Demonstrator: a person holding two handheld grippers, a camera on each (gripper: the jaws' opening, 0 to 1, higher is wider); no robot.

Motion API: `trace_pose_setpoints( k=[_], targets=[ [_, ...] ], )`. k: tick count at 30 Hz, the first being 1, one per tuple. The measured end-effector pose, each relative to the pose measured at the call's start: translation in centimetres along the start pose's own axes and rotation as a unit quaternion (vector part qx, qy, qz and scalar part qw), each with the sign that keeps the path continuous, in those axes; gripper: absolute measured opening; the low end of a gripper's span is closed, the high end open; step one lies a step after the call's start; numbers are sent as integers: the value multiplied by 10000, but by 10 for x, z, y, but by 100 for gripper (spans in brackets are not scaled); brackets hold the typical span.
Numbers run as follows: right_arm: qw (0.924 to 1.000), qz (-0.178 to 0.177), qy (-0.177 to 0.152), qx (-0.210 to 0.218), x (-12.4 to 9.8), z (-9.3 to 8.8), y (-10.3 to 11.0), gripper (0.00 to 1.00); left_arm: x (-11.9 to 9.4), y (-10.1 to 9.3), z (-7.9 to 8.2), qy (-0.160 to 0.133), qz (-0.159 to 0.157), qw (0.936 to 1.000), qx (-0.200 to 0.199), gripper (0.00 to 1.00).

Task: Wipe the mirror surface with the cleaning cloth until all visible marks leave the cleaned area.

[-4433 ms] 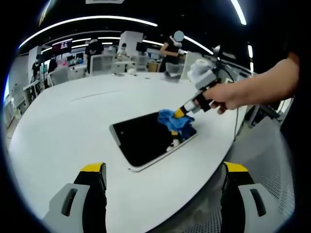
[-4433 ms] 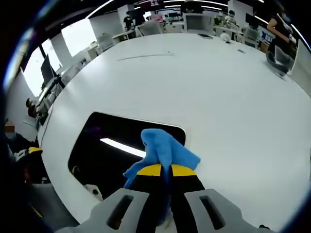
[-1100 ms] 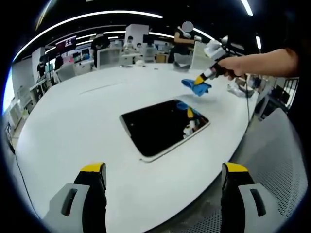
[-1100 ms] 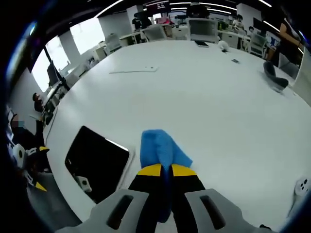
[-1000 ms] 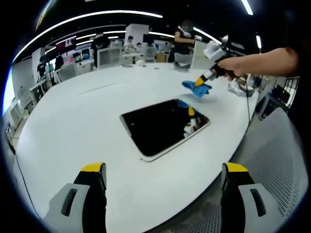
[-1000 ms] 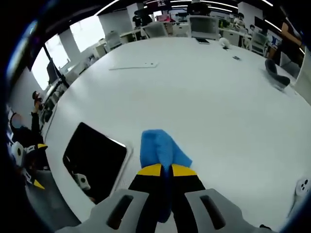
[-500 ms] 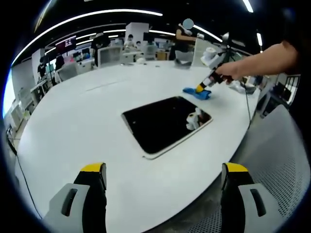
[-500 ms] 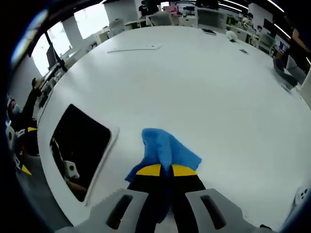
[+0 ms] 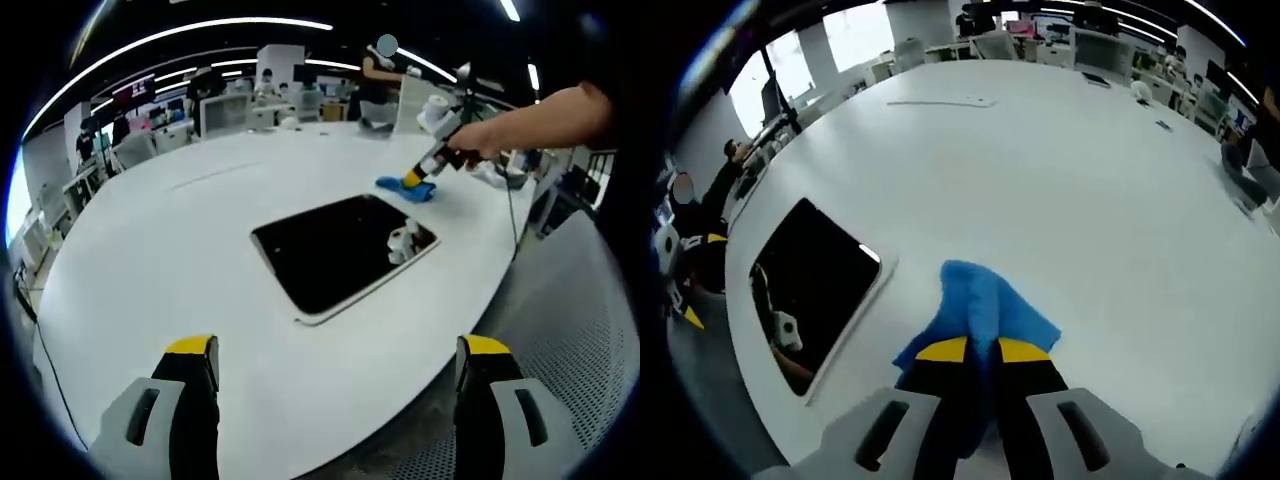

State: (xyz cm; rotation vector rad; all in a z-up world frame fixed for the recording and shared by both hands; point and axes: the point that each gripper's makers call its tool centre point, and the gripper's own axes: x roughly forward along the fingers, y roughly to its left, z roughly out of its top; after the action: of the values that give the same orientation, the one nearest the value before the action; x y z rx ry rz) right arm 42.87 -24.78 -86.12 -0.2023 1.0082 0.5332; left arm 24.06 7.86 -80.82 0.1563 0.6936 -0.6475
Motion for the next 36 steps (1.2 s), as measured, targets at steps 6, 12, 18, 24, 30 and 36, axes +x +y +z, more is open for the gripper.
trace_pose_setpoints(
  k=[6,12,18,24,30,36],
  targets=[
    [9999,102,37,-121,2,3,6,10,0,2,-3,47,59,10000,17,99],
    [9994,267,78,-217,4,5,15,22,-1,7,-6,108,192,9997,39,99],
    [9991,282,65,-310,3,5,19,29,-3,10,-8,115,246,9996,112,99],
    [9968,723,-86,-330,-8,3,38,61,-1,13,-8,154,323,9993,147,99],
    [9933,773,-840,-188,-37,19,40,79,-2,14,-7,90,337,9994,62,99],
    [9871,125,-1568,-296,-67,23,22,100,0,10,-2,0,249,9996,-102,99]
  ],
)
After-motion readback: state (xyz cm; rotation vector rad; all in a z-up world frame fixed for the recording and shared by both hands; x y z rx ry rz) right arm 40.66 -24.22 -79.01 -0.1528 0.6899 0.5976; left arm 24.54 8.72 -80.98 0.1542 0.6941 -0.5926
